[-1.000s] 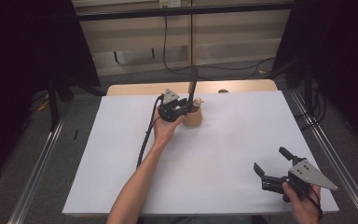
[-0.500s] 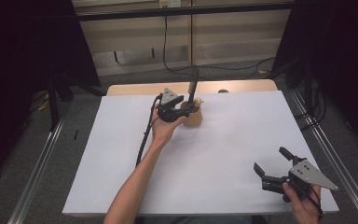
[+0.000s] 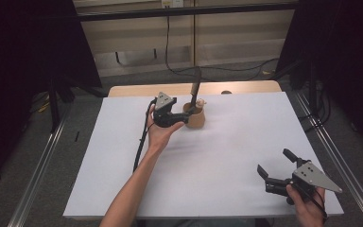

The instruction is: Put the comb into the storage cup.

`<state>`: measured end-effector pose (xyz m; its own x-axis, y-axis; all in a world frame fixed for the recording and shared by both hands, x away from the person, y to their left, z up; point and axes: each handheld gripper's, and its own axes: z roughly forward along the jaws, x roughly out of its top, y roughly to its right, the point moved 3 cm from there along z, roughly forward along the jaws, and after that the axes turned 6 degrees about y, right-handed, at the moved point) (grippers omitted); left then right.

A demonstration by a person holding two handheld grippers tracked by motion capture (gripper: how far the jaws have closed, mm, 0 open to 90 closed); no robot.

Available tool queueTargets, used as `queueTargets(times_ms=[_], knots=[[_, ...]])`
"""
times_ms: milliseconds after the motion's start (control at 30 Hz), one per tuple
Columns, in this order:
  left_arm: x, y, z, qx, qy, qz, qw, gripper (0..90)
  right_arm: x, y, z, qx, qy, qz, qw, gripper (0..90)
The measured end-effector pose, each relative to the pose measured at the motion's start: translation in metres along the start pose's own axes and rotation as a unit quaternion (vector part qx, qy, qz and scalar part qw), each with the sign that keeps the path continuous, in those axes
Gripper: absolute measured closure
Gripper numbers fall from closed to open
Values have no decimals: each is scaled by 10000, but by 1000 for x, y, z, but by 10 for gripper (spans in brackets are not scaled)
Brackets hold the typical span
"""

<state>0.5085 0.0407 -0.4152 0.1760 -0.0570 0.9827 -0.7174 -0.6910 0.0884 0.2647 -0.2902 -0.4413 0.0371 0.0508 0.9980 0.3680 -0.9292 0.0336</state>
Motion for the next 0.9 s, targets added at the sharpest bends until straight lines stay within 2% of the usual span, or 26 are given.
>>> queueTargets(times_ms=[33, 67, 133, 267, 367, 467, 533, 600, 700, 733, 900], knots=[[0, -1, -2, -48, 20, -118, 9999, 140, 0, 0, 0, -7, -1, 5, 10000, 0], [1, -1, -3, -42, -7, -130, 9999, 134, 0, 0, 0, -2, -1, -3, 10000, 0], [1, -3, -7, 51, -68, -27, 10000, 85, 0, 0, 0, 6, 7, -6, 10000, 0], [2, -5, -17, 28, 16, -139, 9999, 51, 0, 0, 0, -8, 2, 10, 10000, 0], [3, -4, -23, 14, -14, 35, 10000, 40, 0, 0, 0, 4, 1, 5, 10000, 0], [5, -4, -29, -19, 1, 99, 9999, 40, 0, 0, 0, 3, -2, -4, 10000, 0], [7, -3, -33, -53, 12, 234, 9997, 40, 0, 0, 1, -19, -8, 8, 10000, 0], [8, -2, -37, -57, 45, 206, 9998, 40, -1, 0, 1, -23, -21, 17, 10000, 0], [10, -1, -44, 70, 150, 269, 9995, 33, -1, 0, 1, -27, -16, -1, 10000, 0], [11, -1, -45, 89, 181, 220, 9996, 19, -1, 1, 1, -27, -16, 7, 10000, 0], [12, -2, -52, 162, 224, 259, 9993, 20, -1, 2, -1, -21, 2, 21, 10000, 0]])
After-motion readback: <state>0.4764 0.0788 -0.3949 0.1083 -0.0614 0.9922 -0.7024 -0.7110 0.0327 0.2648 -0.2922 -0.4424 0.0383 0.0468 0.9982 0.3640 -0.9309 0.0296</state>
